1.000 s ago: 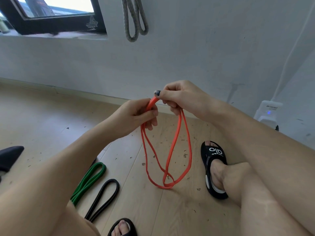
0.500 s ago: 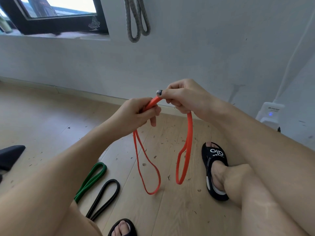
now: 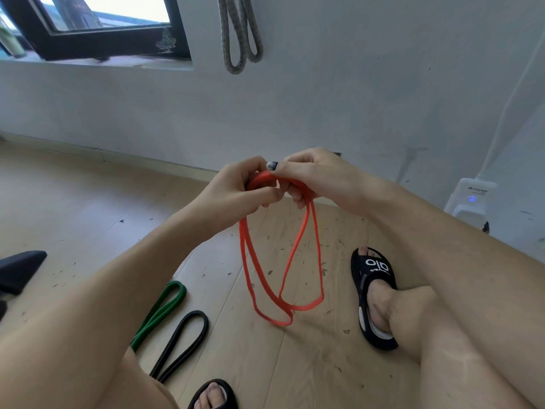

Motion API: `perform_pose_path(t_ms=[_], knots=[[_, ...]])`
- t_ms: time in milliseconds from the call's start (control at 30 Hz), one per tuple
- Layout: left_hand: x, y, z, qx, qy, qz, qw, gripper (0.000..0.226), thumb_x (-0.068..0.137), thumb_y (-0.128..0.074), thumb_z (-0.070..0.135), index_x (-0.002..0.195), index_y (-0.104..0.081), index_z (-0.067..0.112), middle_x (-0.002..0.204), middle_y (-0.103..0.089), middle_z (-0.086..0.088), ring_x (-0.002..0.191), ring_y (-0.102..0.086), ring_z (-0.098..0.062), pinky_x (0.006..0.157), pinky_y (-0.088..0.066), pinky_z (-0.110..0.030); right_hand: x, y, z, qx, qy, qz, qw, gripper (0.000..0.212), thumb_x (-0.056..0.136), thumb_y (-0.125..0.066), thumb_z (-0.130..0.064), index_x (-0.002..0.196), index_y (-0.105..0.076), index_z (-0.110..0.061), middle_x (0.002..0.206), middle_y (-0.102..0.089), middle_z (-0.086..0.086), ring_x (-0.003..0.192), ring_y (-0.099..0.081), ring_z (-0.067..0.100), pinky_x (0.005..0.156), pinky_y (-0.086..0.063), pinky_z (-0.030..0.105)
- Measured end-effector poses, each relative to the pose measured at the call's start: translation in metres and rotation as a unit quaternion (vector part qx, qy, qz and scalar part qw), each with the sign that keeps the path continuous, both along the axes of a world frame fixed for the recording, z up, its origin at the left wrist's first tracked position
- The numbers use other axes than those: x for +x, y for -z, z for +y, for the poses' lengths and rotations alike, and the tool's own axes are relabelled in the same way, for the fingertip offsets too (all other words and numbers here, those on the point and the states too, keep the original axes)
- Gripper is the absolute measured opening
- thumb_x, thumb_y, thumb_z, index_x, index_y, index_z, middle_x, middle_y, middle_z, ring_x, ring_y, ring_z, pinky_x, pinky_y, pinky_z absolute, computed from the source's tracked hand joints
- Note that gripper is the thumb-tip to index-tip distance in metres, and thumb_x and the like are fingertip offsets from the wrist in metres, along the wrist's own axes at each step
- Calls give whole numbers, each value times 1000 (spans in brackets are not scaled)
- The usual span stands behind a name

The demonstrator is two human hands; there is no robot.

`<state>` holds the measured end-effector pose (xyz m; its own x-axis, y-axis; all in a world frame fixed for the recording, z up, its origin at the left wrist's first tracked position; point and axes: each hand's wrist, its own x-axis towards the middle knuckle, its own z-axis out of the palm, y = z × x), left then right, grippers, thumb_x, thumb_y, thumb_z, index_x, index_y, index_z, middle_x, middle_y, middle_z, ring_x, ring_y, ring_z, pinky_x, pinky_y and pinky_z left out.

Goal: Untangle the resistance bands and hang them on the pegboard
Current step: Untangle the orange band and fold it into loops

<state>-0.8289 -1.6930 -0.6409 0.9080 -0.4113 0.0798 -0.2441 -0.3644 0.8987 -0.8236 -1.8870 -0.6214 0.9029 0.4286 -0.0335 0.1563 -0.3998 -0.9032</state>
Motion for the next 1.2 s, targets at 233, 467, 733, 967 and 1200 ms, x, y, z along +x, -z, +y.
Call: perform_pose_path(t_ms=[233, 467, 733, 967, 1200], knots=[[-4, 0, -5, 8, -2, -20, 1000, 32, 83, -75, 8, 105, -51, 5, 87, -68, -2, 80, -68, -18, 76, -54, -39, -2, 0, 6, -17, -12, 10, 1000, 36, 101, -61, -36, 81, -71, -7, 68, -60, 6, 64, -57, 20, 68, -50, 34], [-5, 8, -7, -48, 27, 40, 998, 28, 88, -78, 9, 109, -59, 10, 90, -72, 7, 79, -69, -14, 72, -56, -26, -1, 1, 15, 58, 21, 16, 998, 37, 100, -62, -33, 79, -68, -4, 67, -55, 6, 63, -61, 23, 77, -57, 42], [-2, 22, -7, -40, 56, 74, 995, 35, 86, -79, 15, 116, -67, 2, 105, -77, -11, 85, -72, -21, 78, -58, -32, -1, -3, 16, 118, 58, 24, 991, 36, 97, -66, -41, 86, -62, -7, 69, -55, 4, 59, -51, 17, 60, -48, 28], [-2, 27, -19, -52, 34, 61, 996, 37, 87, -80, 13, 119, -64, 4, 113, -76, -4, 85, -69, -15, 72, -55, -30, 2, -3, 17, 216, 79, 78, 970, 28, 98, -66, -30, 77, -60, -12, 65, -51, 0, 57, -50, 14, 58, -45, 28], [0, 30, -24, -41, -6, 34, 999, 20, 89, -77, 14, 100, -72, -2, 95, -73, -22, 80, -68, -19, 80, -58, -35, 2, -5, 16, 278, 86, 103, 951, 19, 99, -63, -25, 90, -58, -9, 64, -49, 0, 60, -51, 16, 61, -47, 28]])
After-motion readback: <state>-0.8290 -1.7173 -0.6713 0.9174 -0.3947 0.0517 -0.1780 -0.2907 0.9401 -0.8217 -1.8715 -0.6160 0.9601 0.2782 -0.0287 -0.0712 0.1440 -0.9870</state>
